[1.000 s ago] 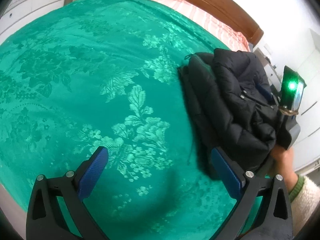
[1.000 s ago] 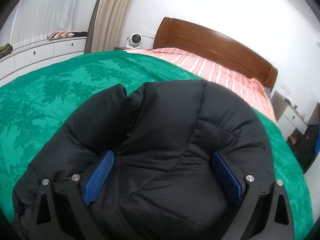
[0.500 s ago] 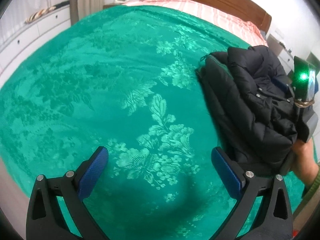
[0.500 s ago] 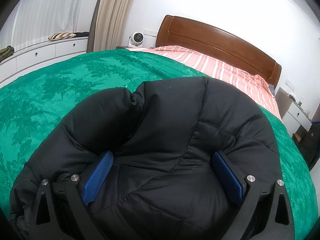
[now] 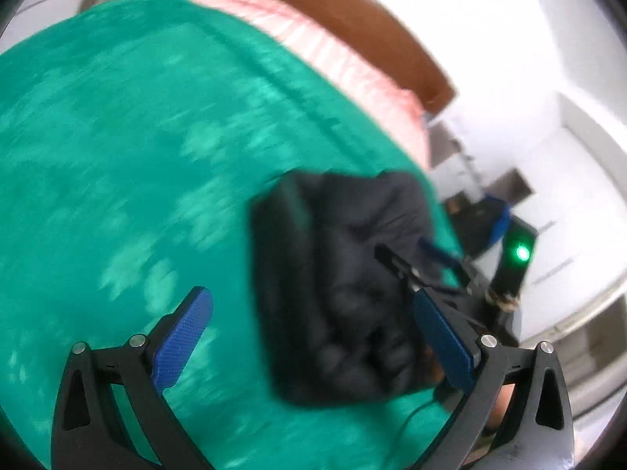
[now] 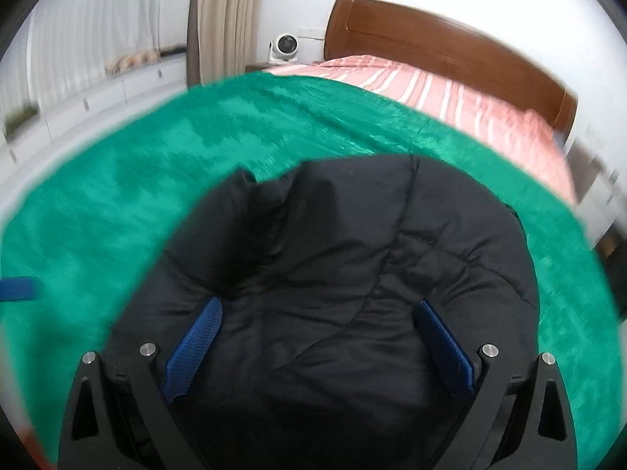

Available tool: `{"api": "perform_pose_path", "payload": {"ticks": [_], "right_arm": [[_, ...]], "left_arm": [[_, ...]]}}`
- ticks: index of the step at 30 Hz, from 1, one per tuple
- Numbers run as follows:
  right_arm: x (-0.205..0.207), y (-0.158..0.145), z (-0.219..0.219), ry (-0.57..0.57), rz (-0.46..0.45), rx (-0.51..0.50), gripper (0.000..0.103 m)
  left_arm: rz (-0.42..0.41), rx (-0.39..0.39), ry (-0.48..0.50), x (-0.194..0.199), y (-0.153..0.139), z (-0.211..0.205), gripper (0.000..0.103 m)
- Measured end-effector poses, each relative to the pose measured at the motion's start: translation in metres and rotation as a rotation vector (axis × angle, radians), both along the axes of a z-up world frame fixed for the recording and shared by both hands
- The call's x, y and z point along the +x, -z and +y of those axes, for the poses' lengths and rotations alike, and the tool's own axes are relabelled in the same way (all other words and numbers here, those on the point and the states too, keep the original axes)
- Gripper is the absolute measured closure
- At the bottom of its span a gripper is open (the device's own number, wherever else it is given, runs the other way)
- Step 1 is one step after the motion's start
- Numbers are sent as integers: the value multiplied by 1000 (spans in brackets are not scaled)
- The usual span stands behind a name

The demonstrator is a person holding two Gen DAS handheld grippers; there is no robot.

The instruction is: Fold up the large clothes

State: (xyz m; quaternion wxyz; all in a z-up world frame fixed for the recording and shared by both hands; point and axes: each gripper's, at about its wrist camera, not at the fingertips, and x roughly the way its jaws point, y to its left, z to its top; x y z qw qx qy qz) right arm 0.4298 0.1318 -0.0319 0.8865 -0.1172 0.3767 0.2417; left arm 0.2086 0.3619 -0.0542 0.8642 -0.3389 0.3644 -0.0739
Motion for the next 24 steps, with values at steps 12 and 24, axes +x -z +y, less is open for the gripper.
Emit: {"api": "perform_pose_path", "payload": {"ticks": [12, 24], "right_arm": [[-67, 8, -225, 297, 84, 204, 1], [-101, 93, -293, 382, 358, 410, 1]], "left_arm": [[125, 377, 36, -37, 41, -38, 0], [-61, -155, 331, 66, -17, -25, 1]]}}
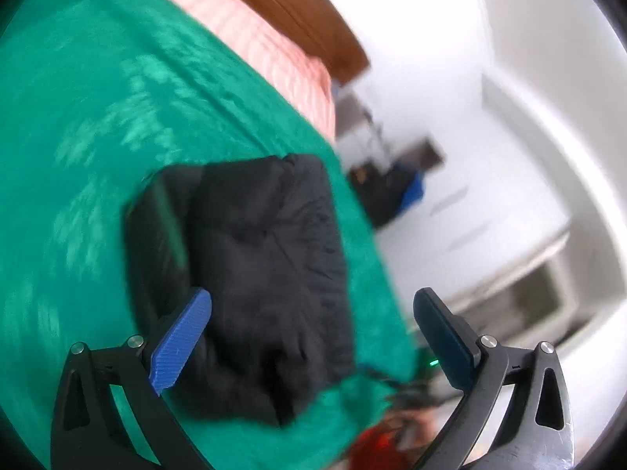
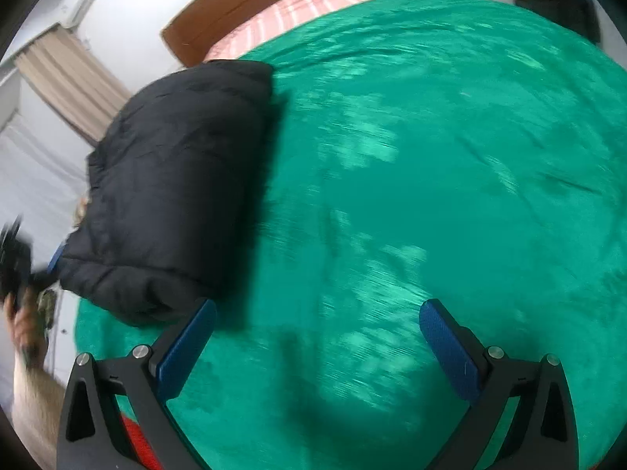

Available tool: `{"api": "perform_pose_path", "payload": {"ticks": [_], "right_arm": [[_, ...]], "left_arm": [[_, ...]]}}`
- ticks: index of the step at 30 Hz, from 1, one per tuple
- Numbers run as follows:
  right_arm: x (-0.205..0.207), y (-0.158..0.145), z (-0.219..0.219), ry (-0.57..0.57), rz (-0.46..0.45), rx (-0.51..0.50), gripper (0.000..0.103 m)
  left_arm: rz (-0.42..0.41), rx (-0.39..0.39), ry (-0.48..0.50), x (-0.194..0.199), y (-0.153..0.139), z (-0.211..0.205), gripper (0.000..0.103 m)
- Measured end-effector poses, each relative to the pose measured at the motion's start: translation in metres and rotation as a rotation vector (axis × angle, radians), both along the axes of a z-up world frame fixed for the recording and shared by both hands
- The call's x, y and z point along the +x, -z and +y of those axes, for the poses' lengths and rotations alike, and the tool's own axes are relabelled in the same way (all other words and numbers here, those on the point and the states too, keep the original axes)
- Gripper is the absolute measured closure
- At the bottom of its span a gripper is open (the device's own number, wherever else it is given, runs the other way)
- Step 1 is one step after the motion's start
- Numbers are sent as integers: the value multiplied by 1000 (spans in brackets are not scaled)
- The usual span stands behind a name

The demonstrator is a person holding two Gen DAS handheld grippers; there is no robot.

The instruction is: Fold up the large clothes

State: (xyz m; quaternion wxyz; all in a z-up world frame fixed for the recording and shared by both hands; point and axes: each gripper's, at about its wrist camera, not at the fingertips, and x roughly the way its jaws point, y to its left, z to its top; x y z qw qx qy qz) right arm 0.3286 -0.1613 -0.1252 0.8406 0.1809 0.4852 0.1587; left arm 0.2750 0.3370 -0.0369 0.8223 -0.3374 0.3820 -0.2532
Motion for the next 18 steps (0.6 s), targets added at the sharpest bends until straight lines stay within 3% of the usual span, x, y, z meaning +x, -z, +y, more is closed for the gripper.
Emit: {"api": "perform_pose_path", "payload": {"ticks": [3, 5, 7, 9, 12, 15, 18], "right_arm": [[8, -18, 22, -41, -58, 30, 1], [15, -26, 28, -67, -82, 52, 1], [24, -30, 33, -99, -91, 55, 1], [37, -31, 34, -123, -91, 41, 1], [69, -25, 39, -181, -67, 65, 1], [118, 1, 49, -274, 45, 239, 1], [159, 50, 61, -350, 222, 522, 0]], "left_arm": [[139, 183, 56, 42, 35, -15, 1], [254, 220, 77, 54, 69, -15, 1], [331, 174, 77, 52, 103, -8, 0], [344, 104, 52, 46, 118, -1, 0], [349, 100, 50, 46, 132, -4, 0], [365, 135, 63, 56, 140, -16, 0], [371, 158, 80, 66, 143, -24, 0]]}}
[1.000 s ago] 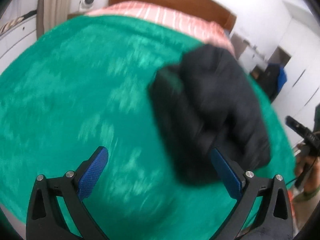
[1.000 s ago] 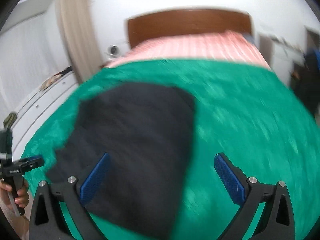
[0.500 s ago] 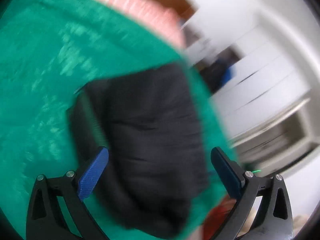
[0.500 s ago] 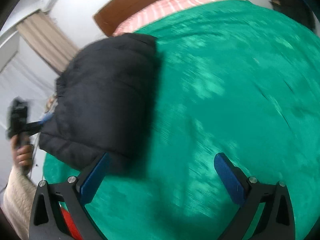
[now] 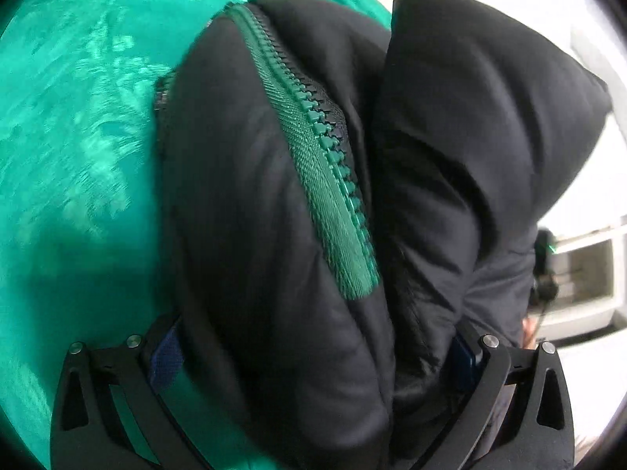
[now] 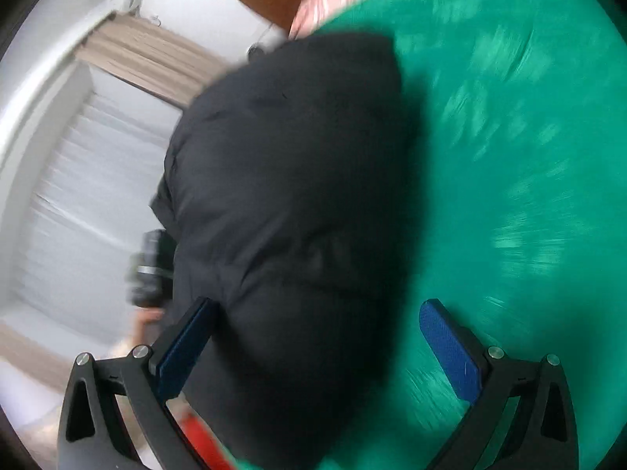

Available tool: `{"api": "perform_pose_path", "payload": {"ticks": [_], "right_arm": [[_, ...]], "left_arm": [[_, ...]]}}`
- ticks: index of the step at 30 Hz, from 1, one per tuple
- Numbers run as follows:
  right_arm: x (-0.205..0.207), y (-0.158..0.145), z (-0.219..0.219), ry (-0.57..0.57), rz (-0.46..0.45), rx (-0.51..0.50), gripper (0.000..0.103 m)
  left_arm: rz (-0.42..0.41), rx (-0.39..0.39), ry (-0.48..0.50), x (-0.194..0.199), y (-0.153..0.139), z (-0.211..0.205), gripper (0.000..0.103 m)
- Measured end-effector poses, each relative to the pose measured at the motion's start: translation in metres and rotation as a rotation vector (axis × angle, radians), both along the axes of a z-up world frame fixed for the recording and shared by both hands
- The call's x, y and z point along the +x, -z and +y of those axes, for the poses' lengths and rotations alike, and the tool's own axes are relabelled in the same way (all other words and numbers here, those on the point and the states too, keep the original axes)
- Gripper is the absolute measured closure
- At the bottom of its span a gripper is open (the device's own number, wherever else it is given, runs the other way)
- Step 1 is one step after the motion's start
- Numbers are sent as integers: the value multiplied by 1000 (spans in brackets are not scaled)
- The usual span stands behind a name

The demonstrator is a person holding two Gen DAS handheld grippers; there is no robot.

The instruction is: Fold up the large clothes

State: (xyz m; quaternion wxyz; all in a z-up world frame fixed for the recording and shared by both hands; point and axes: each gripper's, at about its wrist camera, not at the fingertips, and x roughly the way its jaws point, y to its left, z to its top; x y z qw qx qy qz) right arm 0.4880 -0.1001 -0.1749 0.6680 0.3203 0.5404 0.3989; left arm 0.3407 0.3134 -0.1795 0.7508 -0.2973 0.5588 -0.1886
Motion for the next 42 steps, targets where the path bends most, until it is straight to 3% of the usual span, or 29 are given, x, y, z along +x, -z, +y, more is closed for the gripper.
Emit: {"api": "perform_pose_path", "payload": {"ticks": [1, 3, 5, 8, 10, 12, 15, 19, 22, 27, 29, 31, 32, 35, 38, 42], "right_arm": [[11, 16, 5, -3, 61, 98, 0], [21, 20, 18, -11, 63, 122, 0], [28, 11, 40, -47, 24, 48, 1], [25, -15, 67, -104, -129, -162, 7], [10, -36, 79, -123, -257, -264, 14], [-7, -51, 84, -130, -368, -299, 18], [-34, -74, 86, -141, -497, -268, 22], [-49, -116, 92, -149, -602, -222, 23], [-42, -156, 94, -140, -664, -171, 23], [-11, -196, 99, -117, -722, -120, 23], [9, -196, 100, -100, -690, -108, 20], [39, -179, 100, -78, -588, -167, 10], [49, -170, 98, -49, -557, -220, 1], [59, -134, 78, 64, -481, -437, 0], [35, -123, 51, 93, -508, -466, 0], [9, -129, 36, 113, -588, -540, 0]], "left_arm": [[2, -4, -1, 2, 1, -1, 0], [-1, -17, -12, 4, 4, -1, 0], [-6, -16, -30, 7, 6, -3, 0], [-5, 52, -40, 5, -3, -15, 2], [-57, 83, -48, -4, -20, -25, 23], [-118, 118, -57, -18, -35, -31, 32], [-202, 140, -80, -44, -59, -38, 38], [-305, 161, -102, -62, -106, -46, 41], [-374, 171, -121, -61, -145, -44, 41], [-477, 205, -150, -39, -197, -38, 41], [-489, 243, -161, -25, -199, -37, 31], [-442, 322, -183, -2, -180, -30, 7], [-419, 354, -205, 6, -170, -24, 5], [-350, 418, -269, 0, -129, -6, 6], [-401, 431, -310, -42, -115, 0, 5], [-474, 471, -368, -106, -126, -10, 5]]}}
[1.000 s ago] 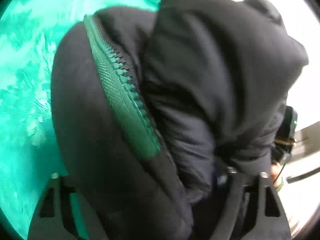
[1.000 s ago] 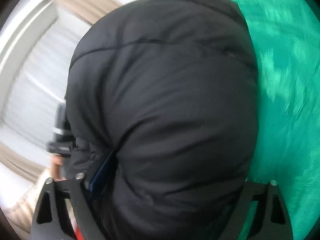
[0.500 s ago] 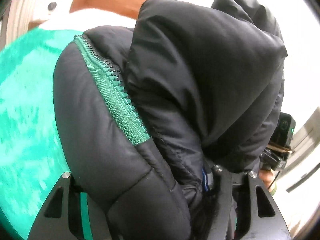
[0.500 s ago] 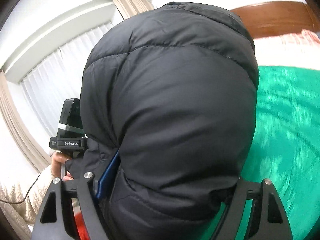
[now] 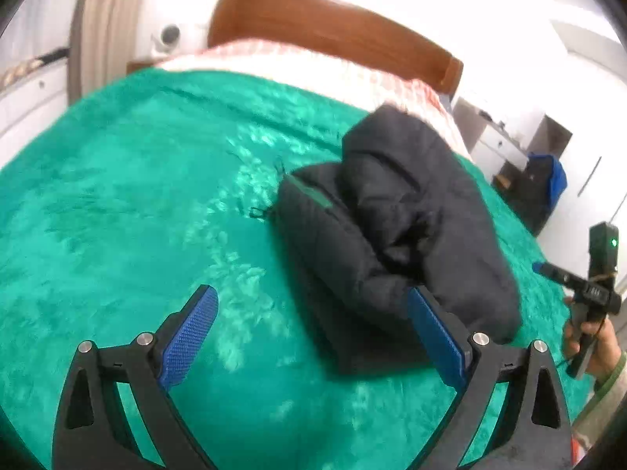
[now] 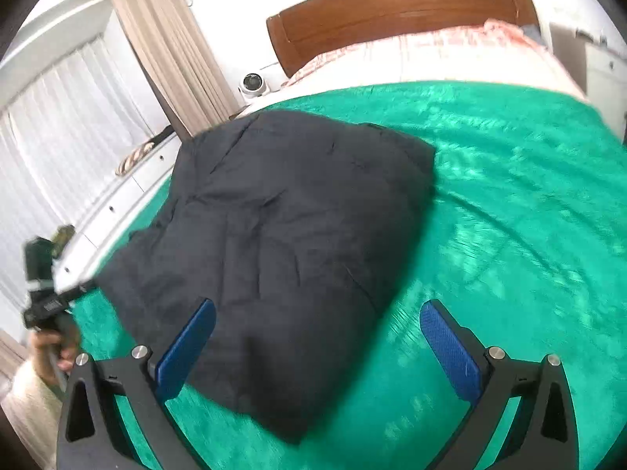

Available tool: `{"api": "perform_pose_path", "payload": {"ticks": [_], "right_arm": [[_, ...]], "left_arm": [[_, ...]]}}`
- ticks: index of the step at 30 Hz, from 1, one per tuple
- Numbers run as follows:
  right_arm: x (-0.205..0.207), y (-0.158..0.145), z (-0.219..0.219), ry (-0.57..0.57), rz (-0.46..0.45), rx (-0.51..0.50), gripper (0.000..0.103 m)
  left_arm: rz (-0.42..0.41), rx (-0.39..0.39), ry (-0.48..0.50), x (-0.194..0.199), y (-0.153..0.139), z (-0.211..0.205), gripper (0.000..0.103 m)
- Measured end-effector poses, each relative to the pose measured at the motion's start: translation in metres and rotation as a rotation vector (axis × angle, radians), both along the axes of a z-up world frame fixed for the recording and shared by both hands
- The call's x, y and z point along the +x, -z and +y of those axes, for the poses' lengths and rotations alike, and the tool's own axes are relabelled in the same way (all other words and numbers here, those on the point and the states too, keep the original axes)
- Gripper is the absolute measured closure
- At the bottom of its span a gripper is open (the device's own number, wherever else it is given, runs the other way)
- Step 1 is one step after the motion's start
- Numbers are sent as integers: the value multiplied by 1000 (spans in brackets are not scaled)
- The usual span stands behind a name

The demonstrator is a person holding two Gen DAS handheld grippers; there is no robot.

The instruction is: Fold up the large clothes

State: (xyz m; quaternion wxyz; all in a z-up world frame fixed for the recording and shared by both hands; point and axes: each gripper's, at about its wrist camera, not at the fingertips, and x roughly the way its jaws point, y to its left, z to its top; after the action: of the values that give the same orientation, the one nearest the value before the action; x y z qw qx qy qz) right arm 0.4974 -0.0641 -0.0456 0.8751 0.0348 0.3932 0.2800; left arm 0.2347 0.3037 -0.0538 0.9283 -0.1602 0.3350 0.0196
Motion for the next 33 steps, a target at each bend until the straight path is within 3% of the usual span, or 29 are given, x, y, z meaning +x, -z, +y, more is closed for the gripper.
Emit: {"api": "perform_pose_path", "payload": {"ticks": [1, 3, 4, 5, 7, 9, 13, 19, 27, 33], "right_arm": [[-14, -6, 1, 1, -34, -22, 0], [-32, -15, -7, 9, -104, -55, 0], [-47, -23, -19, 32, -172, -81, 0], [-67, -33, -22, 57, -241, -99, 0], [-101, -51, -29, 115, -379, -96, 0], [-130, -63, -34, 149, -426, -66, 0], [-153, -58, -29, 123, -283, -118, 0], [-198, -53, -31, 155, -258, -64, 0], [-237, -50, -24, 167, -250, -143, 0], [-251, -53, -21, 161, -224, -176, 0]], "left_arm": [[-16, 21, -16, -6, -1, 6, 4], [-42, 99, -55, -14, -21, -21, 2], [-59, 146, -76, -37, -31, -19, 1], [-76, 192, -97, -58, -49, -46, 0], [-111, 280, -144, -66, -70, -69, 0], [-149, 364, -162, -83, -79, -90, 0], [-151, 427, -176, -108, -93, -119, 0], [-148, 414, -199, -125, -91, -151, 0], [-102, 361, -214, -135, -83, -165, 0], [-86, 373, -207, -141, -84, -181, 0]]}}
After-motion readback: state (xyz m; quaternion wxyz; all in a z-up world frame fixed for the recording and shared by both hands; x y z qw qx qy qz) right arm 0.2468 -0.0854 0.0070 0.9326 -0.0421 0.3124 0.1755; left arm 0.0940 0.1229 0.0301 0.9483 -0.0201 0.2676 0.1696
